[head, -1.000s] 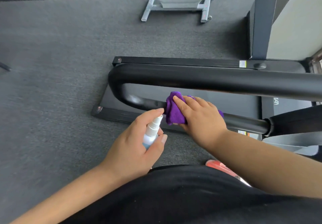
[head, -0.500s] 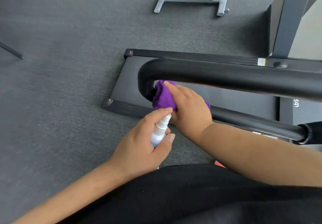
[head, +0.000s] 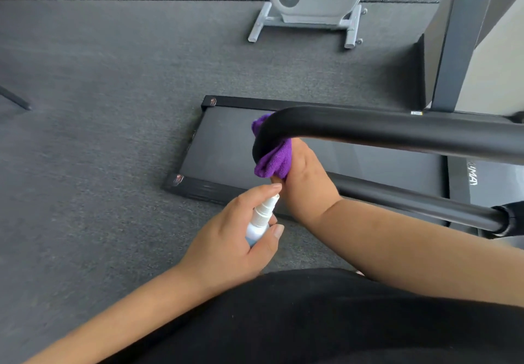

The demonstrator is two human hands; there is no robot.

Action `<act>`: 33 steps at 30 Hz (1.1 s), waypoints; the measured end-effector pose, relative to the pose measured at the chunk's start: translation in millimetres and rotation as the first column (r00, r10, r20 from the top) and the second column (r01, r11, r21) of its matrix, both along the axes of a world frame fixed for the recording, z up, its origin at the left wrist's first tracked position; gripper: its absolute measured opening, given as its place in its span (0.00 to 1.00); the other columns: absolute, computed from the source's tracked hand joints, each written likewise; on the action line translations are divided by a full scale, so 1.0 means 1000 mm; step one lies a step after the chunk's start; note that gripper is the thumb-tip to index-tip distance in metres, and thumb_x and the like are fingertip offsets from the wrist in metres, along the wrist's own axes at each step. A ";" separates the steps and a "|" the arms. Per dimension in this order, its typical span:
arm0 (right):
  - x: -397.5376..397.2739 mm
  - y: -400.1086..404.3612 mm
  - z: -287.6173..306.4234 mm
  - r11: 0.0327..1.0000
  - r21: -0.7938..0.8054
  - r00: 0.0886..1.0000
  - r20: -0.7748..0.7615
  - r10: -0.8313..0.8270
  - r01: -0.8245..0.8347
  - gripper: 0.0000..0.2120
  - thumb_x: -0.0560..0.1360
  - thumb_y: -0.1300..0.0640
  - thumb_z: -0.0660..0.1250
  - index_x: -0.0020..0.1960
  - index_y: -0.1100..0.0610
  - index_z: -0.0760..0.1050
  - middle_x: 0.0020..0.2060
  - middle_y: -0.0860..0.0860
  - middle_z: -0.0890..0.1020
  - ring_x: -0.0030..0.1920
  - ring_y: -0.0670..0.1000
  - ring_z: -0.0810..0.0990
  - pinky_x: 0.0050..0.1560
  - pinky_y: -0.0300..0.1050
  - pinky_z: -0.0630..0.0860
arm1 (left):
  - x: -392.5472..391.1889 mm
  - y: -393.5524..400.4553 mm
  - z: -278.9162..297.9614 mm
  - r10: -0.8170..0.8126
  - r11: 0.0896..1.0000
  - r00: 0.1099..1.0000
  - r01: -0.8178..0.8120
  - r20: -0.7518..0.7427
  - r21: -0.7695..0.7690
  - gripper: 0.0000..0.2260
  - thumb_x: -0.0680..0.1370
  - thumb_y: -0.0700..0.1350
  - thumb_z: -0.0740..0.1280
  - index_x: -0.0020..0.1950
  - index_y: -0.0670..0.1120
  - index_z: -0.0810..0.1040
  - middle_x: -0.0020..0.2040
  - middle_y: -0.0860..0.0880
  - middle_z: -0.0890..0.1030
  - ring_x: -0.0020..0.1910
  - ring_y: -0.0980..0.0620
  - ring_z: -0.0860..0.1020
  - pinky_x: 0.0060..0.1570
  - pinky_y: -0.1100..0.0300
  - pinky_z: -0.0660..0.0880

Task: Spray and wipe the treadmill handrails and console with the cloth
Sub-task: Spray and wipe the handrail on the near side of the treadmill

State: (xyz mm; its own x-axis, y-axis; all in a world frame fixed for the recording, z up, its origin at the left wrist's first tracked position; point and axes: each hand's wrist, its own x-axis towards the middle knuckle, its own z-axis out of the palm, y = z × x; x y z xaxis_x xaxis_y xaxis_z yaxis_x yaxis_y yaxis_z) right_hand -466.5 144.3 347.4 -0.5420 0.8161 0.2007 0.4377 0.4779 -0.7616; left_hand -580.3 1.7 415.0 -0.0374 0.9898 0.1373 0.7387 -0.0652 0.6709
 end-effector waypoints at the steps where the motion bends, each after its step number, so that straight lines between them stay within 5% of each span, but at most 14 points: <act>1: 0.004 -0.002 0.000 0.997 0.072 0.991 0.132 -0.018 0.008 0.19 0.75 0.58 0.59 0.65 0.57 0.71 0.52 0.55 0.75 0.49 0.57 0.73 0.54 0.54 0.72 | -0.002 0.000 0.001 -0.005 1.000 1.000 0.005 -0.003 0.005 0.27 0.74 0.57 0.64 0.66 0.78 0.57 0.50 0.66 0.77 0.49 0.61 0.79 0.51 0.71 0.71; 3: 0.010 -0.006 0.002 0.977 0.208 0.911 0.409 -0.046 -0.044 0.31 0.75 0.62 0.63 0.77 0.63 0.58 0.59 0.57 0.74 0.54 0.59 0.73 0.57 0.55 0.72 | -0.003 0.002 0.003 -0.016 1.000 1.000 0.016 0.000 0.003 0.26 0.74 0.57 0.64 0.66 0.77 0.59 0.50 0.66 0.77 0.49 0.61 0.78 0.51 0.72 0.71; 6: 0.018 -0.009 0.004 0.932 0.319 0.717 0.689 -0.101 -0.175 0.45 0.75 0.59 0.64 0.79 0.60 0.36 0.63 0.55 0.69 0.57 0.57 0.71 0.57 0.52 0.73 | -0.002 0.007 0.005 -0.064 0.998 0.998 0.064 0.011 -0.007 0.23 0.74 0.56 0.64 0.66 0.70 0.62 0.46 0.64 0.78 0.48 0.62 0.78 0.50 0.72 0.71; 12: 0.055 -0.010 0.001 0.909 0.329 0.558 0.818 -0.140 -0.254 0.52 0.72 0.52 0.68 0.78 0.49 0.31 0.70 0.55 0.61 0.59 0.60 0.69 0.62 0.56 0.68 | 0.001 0.015 0.006 -0.131 0.991 0.991 0.131 0.030 0.002 0.23 0.74 0.56 0.64 0.67 0.68 0.62 0.47 0.66 0.77 0.47 0.62 0.78 0.49 0.69 0.73; 15: 0.076 -0.010 -0.007 0.953 0.288 0.737 0.664 -0.127 -0.096 0.45 0.74 0.56 0.69 0.81 0.47 0.44 0.72 0.54 0.65 0.63 0.61 0.70 0.68 0.56 0.66 | -0.006 0.013 0.002 -0.135 0.991 0.990 0.134 0.046 0.018 0.23 0.74 0.55 0.65 0.67 0.69 0.62 0.47 0.66 0.76 0.47 0.63 0.78 0.49 0.71 0.71; 17: 0.083 -0.010 -0.008 0.989 0.131 0.931 0.349 -0.106 0.063 0.37 0.74 0.58 0.70 0.79 0.51 0.58 0.70 0.55 0.71 0.65 0.60 0.71 0.69 0.56 0.66 | -0.012 0.010 0.000 -0.121 0.993 0.992 0.120 0.046 0.020 0.23 0.75 0.55 0.64 0.67 0.71 0.62 0.47 0.65 0.77 0.47 0.61 0.78 0.49 0.71 0.71; 20: 0.070 -0.004 0.003 0.990 -0.041 0.991 0.012 -0.136 0.137 0.22 0.75 0.56 0.68 0.68 0.54 0.69 0.60 0.51 0.76 0.62 0.55 0.73 0.65 0.57 0.69 | -0.020 0.007 -0.004 -0.098 0.995 0.994 0.097 0.045 0.016 0.23 0.75 0.55 0.64 0.67 0.69 0.61 0.50 0.66 0.76 0.47 0.61 0.78 0.49 0.72 0.70; 25: 0.014 -0.011 0.019 0.996 -0.082 0.996 0.076 0.037 -0.031 0.30 0.75 0.40 0.65 0.67 0.59 0.67 0.61 0.53 0.73 0.62 0.56 0.71 0.65 0.55 0.68 | -0.024 0.007 -0.001 -0.110 0.994 0.992 0.108 0.057 0.033 0.24 0.74 0.54 0.66 0.68 0.65 0.62 0.47 0.66 0.76 0.47 0.62 0.78 0.51 0.69 0.72; 29: -0.002 -0.007 0.028 0.986 -0.029 0.982 0.100 -0.162 0.165 0.28 0.72 0.35 0.64 0.62 0.55 0.71 0.61 0.54 0.72 0.64 0.56 0.67 0.69 0.54 0.64 | -0.031 0.007 0.000 -0.108 0.993 0.993 0.106 0.047 0.045 0.25 0.74 0.54 0.65 0.68 0.66 0.61 0.47 0.65 0.76 0.46 0.62 0.78 0.50 0.67 0.73; 33: -0.009 -0.002 0.026 0.994 -0.009 0.939 0.328 -0.103 0.112 0.20 0.72 0.37 0.66 0.49 0.52 0.66 0.46 0.49 0.72 0.55 0.57 0.74 0.60 0.52 0.68 | -0.028 0.012 0.000 -0.089 0.996 0.994 0.087 0.061 0.037 0.24 0.74 0.53 0.65 0.68 0.65 0.62 0.48 0.65 0.77 0.48 0.63 0.78 0.53 0.70 0.71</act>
